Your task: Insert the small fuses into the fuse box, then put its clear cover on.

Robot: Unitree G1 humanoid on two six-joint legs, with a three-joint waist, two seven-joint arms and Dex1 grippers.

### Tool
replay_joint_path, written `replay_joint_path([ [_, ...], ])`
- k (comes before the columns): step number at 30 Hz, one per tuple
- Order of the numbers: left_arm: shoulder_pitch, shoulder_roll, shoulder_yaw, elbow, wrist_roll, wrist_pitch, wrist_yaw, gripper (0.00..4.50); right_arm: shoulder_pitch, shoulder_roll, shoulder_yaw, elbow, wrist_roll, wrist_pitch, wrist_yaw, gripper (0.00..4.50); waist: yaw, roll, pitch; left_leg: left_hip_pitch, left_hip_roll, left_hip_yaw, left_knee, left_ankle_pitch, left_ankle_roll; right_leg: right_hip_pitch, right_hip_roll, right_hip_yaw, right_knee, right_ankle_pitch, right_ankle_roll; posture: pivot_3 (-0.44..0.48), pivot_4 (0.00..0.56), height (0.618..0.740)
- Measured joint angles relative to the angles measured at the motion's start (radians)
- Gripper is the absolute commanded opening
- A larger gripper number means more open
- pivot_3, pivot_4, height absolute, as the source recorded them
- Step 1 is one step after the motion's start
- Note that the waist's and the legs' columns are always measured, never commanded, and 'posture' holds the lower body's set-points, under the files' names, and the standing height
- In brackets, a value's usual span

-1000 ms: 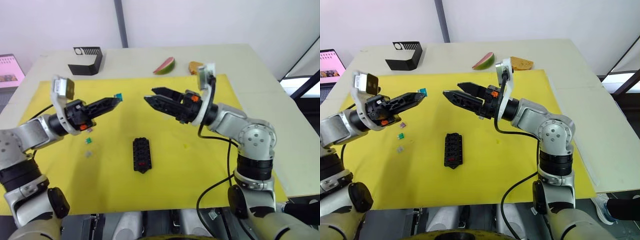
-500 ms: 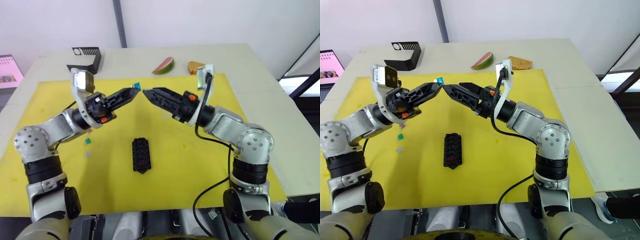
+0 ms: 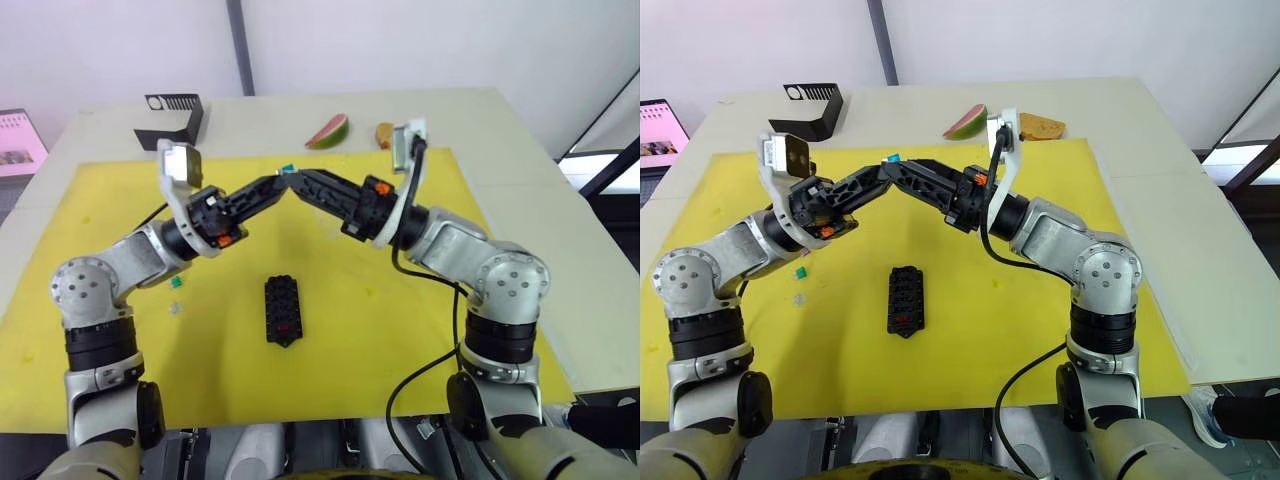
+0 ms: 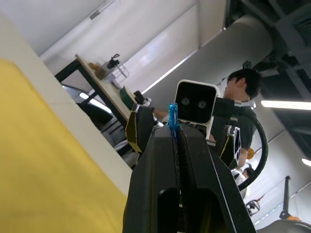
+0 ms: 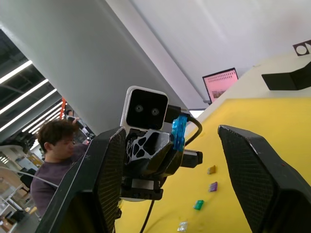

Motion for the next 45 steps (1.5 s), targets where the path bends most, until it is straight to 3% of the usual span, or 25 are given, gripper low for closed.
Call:
replay_joint_path([
  [3,0.0,0.0,-0.016,-0.015,-0.015,-0.02,0.021,0.0,-0.001,0.0,0.011,0.001,0.004,0.0,-0.012,3.2,0.0,0.0,0.0,0.0,0.0,0.0,0.0,0.0,0.0,0.0,0.0,0.0,0.0,0.0,0.0,0.0,0.15,0.74],
  [7,0.0,0.001,-0.025,-0.02,-0.035,-0.04,0.044,0.0,-0.001,0.002,0.011,0.004,0.019,-0.014,-0.031,1.55,0.0,0.0,0.0,0.0,0.0,0.0,0.0,0.0,0.0,0.0,0.0,0.0,0.0,0.0,0.0,0.0,0.15,0.74],
  [32,-0.003,0.022,-0.079,-0.03,-0.102,-0.106,0.091,0.0,-0.005,-0.046,-0.002,0.027,0.132,-0.051,-0.085,1.55,0.0,0.0,0.0,0.0,0.0,0.0,0.0,-0.002,0.003,0.0,0.0,0.0,0.0,0.0,0.0,0.0,0.15,0.74],
  [34,-0.002,0.022,-0.081,-0.031,-0.102,-0.108,0.091,0.0,-0.004,-0.046,-0.001,0.027,0.136,-0.054,-0.089,0.88,0.0,0.0,0.0,0.0,0.0,0.0,0.0,-0.002,0.003,0.0,0.0,0.0,0.0,0.0,0.0,0.0,0.15,0.74],
  [45,0.001,0.034,-0.089,-0.036,-0.104,-0.119,0.09,0.0,0.001,-0.054,0.005,0.029,0.172,-0.066,-0.106,0.88,0.0,0.0,0.0,0.0,0.0,0.0,0.0,-0.002,0.003,0.0,0.0,0.0,-0.001,0.0,0.0,0.0,0.15,0.74],
])
